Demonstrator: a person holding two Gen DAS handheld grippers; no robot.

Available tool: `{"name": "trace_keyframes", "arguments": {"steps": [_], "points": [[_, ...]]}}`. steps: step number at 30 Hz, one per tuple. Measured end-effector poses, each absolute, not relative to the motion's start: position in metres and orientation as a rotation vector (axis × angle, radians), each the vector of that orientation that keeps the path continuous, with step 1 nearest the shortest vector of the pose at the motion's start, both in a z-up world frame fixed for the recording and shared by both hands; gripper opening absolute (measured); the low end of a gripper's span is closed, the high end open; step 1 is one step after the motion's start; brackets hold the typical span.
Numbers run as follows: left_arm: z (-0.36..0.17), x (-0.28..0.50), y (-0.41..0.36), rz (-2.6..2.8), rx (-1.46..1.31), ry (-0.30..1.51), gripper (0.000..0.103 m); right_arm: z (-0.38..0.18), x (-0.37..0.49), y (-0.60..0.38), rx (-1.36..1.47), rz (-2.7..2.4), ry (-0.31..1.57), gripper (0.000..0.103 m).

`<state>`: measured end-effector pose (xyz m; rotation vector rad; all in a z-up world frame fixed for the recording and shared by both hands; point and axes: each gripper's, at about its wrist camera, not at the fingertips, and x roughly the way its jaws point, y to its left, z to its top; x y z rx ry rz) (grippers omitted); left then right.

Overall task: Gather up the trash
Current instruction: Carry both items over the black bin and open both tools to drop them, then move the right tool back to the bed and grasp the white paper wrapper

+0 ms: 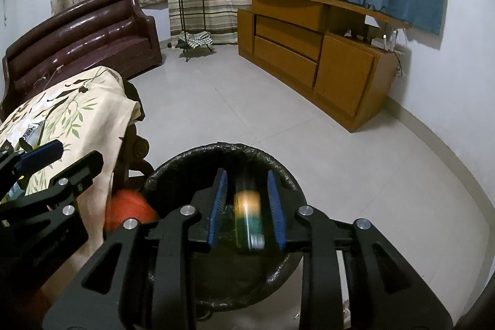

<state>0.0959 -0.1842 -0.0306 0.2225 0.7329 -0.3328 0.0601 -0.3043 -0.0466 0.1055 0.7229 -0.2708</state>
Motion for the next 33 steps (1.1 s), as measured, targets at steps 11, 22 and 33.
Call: {"name": "trace_keyframes", "arguments": {"steps": [11, 22, 33], "points": [[-0.027, 0.097, -0.177, -0.331, 0.197, 0.734, 0.061, -0.045, 0.058, -0.305, 0.111, -0.276, 0.72, 0.033], [-0.019, 0.088, -0.155, -0.324, 0.193, 0.725, 0.061, -0.044, 0.053, -0.294, 0.123, -0.263, 0.732, 0.033], [-0.005, 0.072, -0.089, -0.247, 0.178, 0.709, 0.061, -0.035, 0.048, -0.244, 0.103, -0.187, 0.742, 0.033]]}}
